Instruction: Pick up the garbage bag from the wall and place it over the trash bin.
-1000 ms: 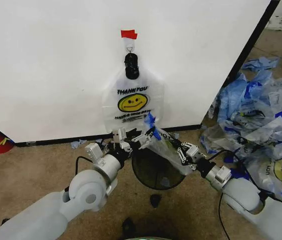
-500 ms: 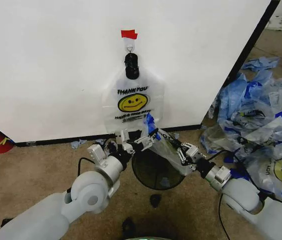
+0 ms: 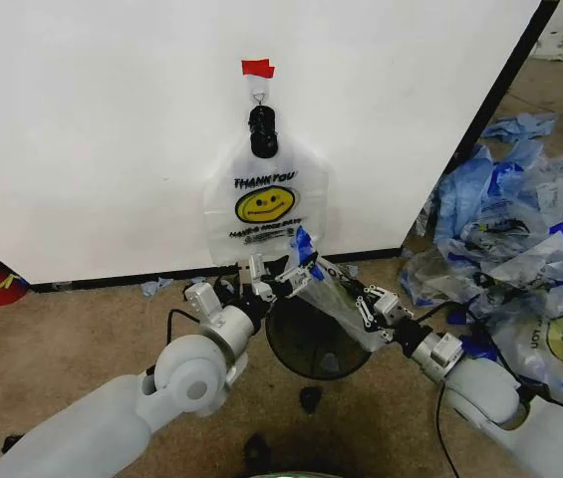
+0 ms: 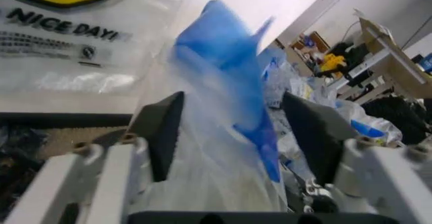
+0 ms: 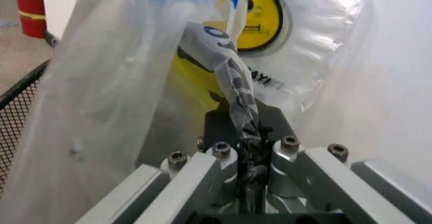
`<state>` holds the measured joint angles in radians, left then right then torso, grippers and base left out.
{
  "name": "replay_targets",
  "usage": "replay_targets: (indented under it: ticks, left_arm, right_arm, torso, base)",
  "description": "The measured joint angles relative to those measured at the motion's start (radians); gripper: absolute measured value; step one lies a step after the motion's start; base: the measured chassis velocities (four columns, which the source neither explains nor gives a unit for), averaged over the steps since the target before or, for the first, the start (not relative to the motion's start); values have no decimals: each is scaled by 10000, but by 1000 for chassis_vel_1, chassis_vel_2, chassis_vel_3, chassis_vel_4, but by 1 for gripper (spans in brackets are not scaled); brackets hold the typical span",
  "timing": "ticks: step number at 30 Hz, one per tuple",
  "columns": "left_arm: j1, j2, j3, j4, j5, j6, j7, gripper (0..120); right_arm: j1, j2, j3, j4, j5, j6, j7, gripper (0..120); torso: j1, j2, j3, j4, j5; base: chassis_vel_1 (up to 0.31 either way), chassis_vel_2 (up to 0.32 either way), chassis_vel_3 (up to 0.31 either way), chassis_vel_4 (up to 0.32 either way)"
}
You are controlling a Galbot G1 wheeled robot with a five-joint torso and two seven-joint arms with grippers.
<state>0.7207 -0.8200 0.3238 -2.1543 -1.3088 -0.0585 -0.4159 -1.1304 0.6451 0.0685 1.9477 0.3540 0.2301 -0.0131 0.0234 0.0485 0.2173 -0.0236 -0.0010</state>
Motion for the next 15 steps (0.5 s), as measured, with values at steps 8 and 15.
replay_targets:
  ticks: [8,15]
  left_arm:
    - [-28,80,-13,-30,-18,2,7,25]
    - [71,176,-107,-55,4,7,5,1]
  right_arm:
    - [167,48,-142,-69,35,-23,12,0]
    - [141,154,-178,-115,81,-30,59,0]
  torso:
    - [0,0,0,0,-1]
    - [0,0,0,0,-1]
  base:
    - [0,0,0,0]
    - [0,0,0,0]
